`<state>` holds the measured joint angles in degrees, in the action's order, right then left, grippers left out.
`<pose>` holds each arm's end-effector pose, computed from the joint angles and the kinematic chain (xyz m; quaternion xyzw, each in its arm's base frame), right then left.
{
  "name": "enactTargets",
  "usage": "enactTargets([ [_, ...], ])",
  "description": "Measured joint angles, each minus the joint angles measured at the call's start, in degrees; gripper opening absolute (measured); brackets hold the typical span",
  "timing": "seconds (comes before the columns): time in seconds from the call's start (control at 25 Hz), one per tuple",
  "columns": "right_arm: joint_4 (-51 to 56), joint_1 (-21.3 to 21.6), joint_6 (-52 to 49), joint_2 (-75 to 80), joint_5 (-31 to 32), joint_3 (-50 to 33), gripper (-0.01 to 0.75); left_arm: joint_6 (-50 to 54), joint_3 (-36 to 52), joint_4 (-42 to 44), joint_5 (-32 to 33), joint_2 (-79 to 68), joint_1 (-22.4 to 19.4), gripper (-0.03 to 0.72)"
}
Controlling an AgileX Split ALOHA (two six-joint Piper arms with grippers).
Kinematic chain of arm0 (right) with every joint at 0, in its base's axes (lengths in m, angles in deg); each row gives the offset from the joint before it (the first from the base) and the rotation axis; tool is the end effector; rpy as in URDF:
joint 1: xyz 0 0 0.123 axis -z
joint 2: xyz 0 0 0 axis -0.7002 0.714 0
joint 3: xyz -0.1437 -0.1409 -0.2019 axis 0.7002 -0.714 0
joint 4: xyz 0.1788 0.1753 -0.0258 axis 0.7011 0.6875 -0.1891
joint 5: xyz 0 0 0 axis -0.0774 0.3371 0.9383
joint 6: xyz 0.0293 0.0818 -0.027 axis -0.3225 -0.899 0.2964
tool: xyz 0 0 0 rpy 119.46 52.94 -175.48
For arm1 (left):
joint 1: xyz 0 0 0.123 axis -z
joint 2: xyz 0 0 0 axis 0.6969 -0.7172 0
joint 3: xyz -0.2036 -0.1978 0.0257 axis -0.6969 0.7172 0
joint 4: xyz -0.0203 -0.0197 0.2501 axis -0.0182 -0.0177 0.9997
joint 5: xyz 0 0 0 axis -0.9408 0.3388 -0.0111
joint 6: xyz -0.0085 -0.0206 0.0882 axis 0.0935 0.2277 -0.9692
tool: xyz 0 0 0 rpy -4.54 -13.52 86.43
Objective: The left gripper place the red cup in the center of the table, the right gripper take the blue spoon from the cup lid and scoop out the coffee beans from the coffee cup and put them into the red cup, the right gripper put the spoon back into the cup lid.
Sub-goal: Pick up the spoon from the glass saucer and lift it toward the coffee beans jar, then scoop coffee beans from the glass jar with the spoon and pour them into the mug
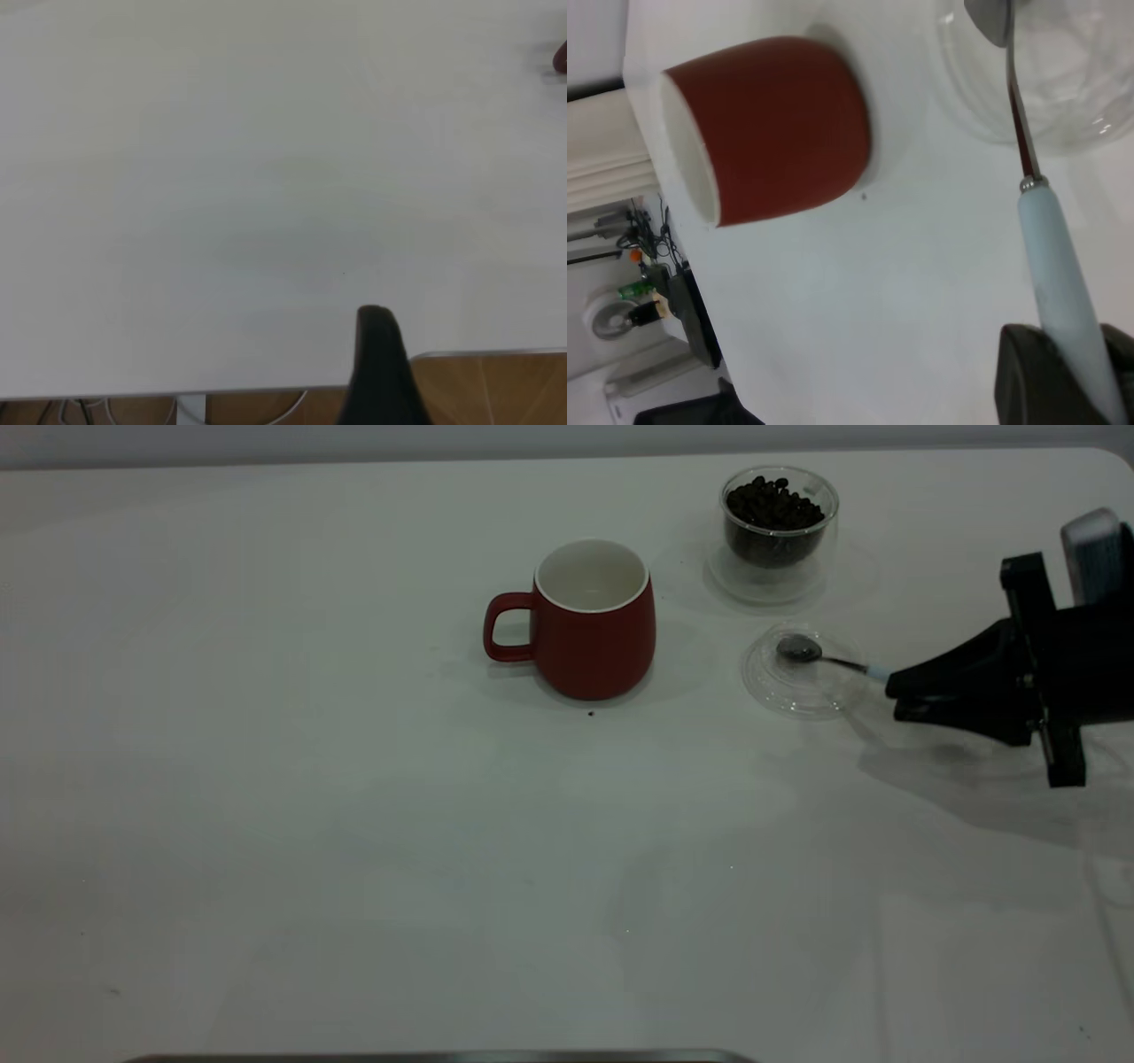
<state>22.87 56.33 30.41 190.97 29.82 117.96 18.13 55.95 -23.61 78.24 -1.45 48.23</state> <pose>0.3064 0.0119 -0.0143 0.2138 0.8548 0.4687 0.0628 -0.0097 0.0043 0.2672 0.0100 0.8712 -0.0071 0.4907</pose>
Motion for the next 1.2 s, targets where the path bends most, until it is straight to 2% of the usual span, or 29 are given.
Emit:
enactTargets([
  [0.4,-0.7,0.06,0.24,-10.84,-3.36,-6.06,0.113,0.0,0.0,0.0,0.0,0.0,0.0,0.587],
  [0.64,2.9,0.06,3.55,-15.32,-2.94,-6.26,0.113,0.0,0.0,0.0,0.0,0.0,0.0,0.587],
  [0.84,4.08,-0.79,4.1,-15.59,-3.24,-2.63,0.113,0.0,0.0,0.0,0.05,0.0,0.0,0.587],
  [0.96,4.08,-2.81,3.58,-15.59,-5.98,0.65,0.113,0.0,0.0,0.0,0.05,0.0,0.0,0.587],
  [1.2,3.54,-7.76,2.12,-15.59,-15.76,6.51,0.113,0.0,0.0,0.0,0.05,0.0,0.0,0.587],
])
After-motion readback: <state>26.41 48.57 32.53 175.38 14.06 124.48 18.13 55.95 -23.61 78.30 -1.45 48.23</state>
